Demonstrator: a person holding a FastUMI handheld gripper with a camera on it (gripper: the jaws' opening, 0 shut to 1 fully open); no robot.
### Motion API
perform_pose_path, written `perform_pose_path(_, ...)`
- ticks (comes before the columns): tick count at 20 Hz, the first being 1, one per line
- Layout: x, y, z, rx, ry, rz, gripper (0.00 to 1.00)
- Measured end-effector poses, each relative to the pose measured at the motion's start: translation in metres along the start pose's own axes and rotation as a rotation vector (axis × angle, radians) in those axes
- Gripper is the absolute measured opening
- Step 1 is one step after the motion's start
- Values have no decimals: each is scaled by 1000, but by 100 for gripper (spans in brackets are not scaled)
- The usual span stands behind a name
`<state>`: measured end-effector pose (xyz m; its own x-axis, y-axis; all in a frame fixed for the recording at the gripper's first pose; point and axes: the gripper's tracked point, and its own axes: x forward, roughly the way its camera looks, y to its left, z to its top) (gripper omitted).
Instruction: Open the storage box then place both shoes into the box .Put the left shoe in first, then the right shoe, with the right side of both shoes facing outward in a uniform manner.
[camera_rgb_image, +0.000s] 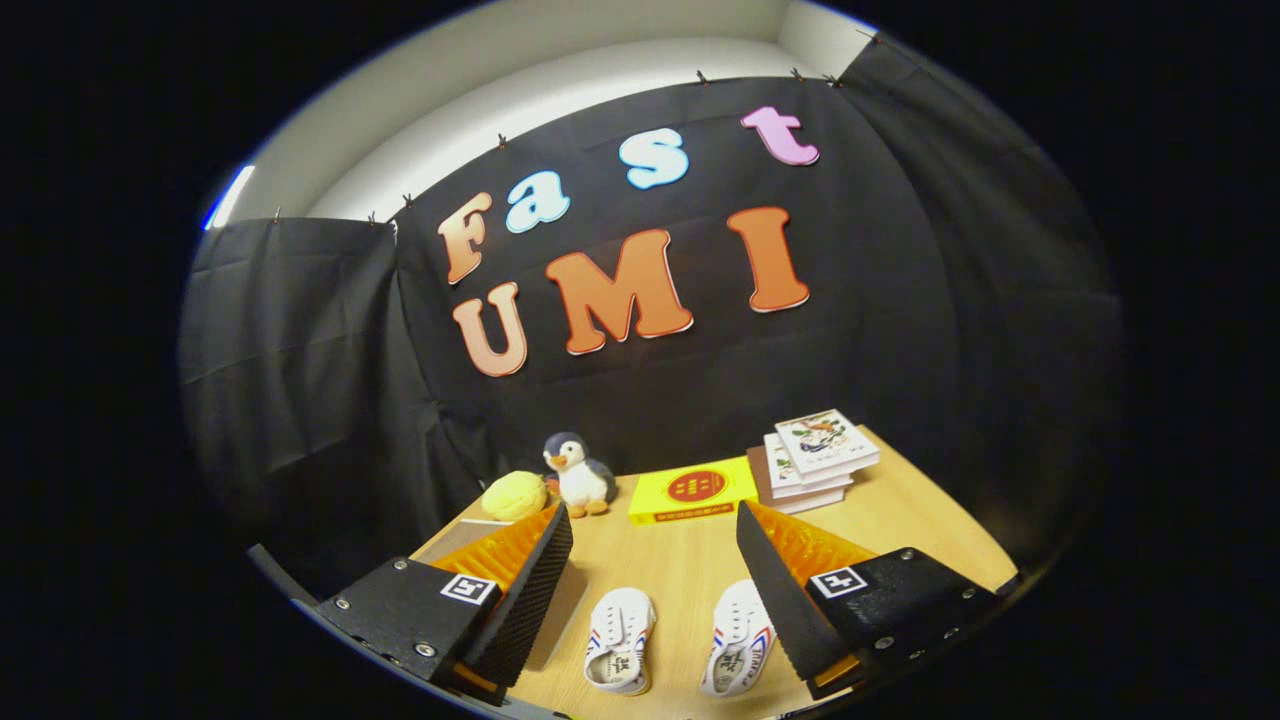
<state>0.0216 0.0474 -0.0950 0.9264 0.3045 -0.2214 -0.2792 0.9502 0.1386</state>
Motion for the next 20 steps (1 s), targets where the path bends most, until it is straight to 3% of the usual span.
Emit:
perform_pose_path(11, 68, 92, -143, 535, 436, 470, 98)
perform_pose_path(16, 81, 134, -184, 683, 613, 639, 98)
perform_pose_path(20, 86, 156, -203, 747, 700, 722, 98)
